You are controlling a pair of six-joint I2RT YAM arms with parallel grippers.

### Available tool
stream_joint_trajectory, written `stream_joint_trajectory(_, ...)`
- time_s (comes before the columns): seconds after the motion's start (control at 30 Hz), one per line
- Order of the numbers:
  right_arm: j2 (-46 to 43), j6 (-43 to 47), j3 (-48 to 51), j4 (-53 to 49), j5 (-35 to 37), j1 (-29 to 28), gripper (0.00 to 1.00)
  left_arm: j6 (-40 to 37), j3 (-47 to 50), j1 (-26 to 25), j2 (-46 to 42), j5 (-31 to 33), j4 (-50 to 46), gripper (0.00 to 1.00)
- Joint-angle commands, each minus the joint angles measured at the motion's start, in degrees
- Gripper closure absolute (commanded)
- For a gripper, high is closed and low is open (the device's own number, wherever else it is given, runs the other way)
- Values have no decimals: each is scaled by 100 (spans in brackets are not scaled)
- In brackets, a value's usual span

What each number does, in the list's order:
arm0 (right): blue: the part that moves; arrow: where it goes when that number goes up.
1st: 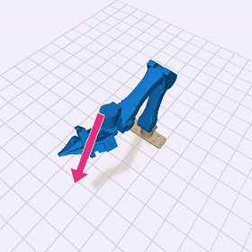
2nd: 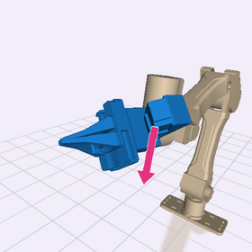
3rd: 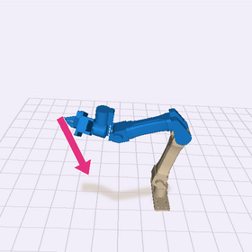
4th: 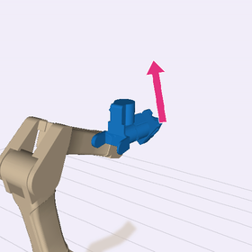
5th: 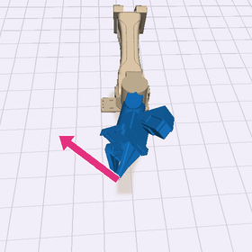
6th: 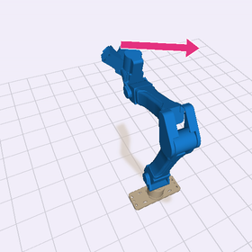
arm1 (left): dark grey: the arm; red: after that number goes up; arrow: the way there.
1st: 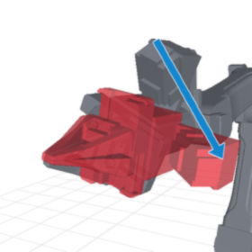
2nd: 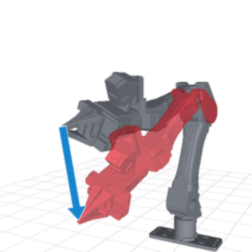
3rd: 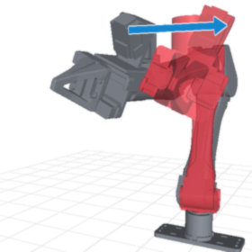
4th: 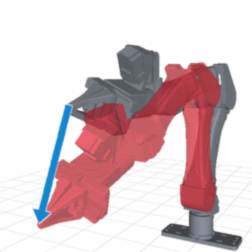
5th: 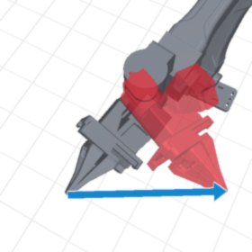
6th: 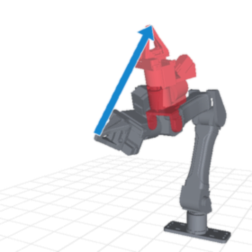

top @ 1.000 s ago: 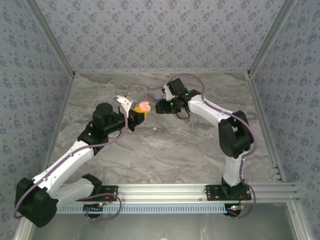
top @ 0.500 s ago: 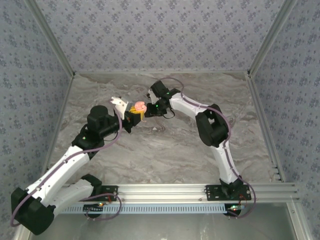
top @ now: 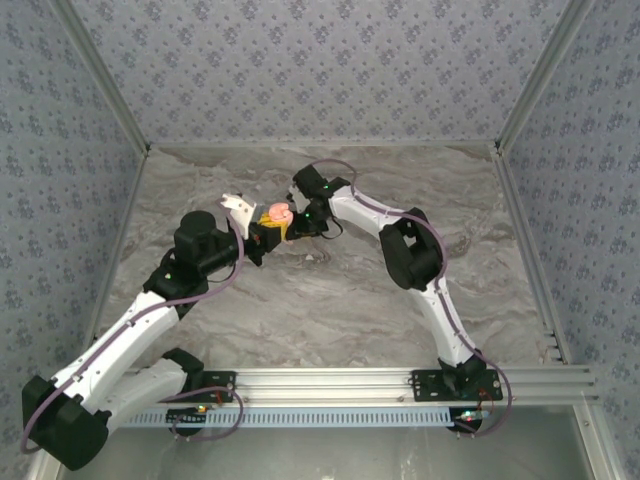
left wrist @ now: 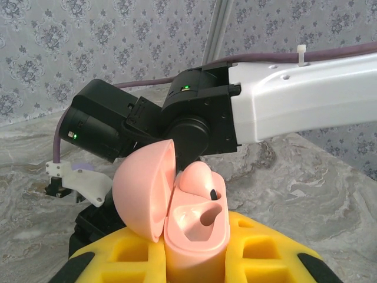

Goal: Insert the wireless bluetooth earbuds into the charging case

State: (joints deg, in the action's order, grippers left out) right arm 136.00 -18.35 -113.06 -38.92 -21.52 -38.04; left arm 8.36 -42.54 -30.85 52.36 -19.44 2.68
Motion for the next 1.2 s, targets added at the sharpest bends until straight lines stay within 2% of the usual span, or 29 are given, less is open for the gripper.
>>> stream_joint_trajectory(0.0, 197, 122, -247, -299, -57, -91, 61, -54, -6, 28, -121, 41, -9, 91)
stream_joint_trajectory(0.27, 424, 200, -497, -470, 94, -175, 63, -11, 36, 30, -155, 33, 52, 91)
stream_joint_trajectory(0.77, 506, 351, -483, -689, 488, -195, 79, 43, 115, 53, -224, 15, 110, 91)
stream_joint_trajectory(0.9, 231, 425, -155, -603, 574, -163, 81, 36, 115, 47, -209, 6, 93, 91)
stream_joint_trajectory(1.17, -707, 625, 1212, -212, 682, 19, 82, 60, 104, 59, -104, -16, 136, 91)
